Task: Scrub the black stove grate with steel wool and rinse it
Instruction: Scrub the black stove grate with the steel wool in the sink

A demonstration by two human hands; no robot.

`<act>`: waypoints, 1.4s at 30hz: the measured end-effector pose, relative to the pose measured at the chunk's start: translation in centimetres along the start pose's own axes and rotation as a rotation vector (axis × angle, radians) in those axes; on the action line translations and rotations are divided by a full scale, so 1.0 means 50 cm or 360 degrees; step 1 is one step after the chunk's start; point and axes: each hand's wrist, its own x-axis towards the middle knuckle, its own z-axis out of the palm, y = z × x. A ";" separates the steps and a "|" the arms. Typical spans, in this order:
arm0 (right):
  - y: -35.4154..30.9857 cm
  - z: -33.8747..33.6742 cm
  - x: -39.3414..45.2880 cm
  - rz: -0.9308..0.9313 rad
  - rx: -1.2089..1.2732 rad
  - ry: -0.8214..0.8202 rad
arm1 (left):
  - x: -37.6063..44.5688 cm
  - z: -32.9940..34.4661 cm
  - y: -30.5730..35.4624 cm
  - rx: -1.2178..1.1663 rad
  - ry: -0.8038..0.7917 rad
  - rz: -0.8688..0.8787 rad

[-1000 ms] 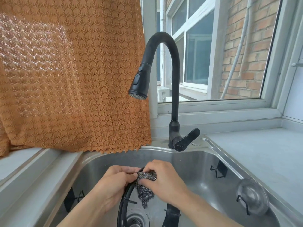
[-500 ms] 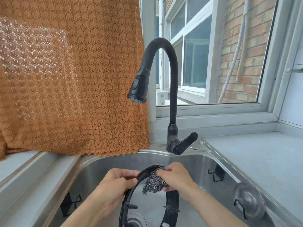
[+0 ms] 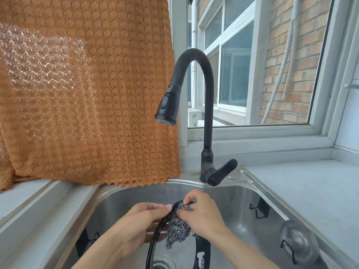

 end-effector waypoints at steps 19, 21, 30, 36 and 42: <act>0.034 -0.058 0.031 0.0329 -0.0472 -0.0422 | 0.026 -0.006 -0.022 0.0378 0.0313 0.0113; 0.042 -0.045 0.037 0.0388 -0.0425 -0.0408 | 0.024 -0.003 -0.023 0.0388 0.0310 0.0135; 0.066 -0.014 0.072 0.0518 0.0211 -0.0182 | 0.022 0.012 -0.033 0.0441 0.0234 0.0253; 0.047 -0.002 0.048 0.0058 0.0071 -0.0134 | 0.015 0.014 -0.033 0.0433 0.0187 0.0258; 0.011 -0.009 0.015 -0.0330 -0.0112 -0.0134 | 0.018 0.008 -0.035 0.0371 0.0144 0.0283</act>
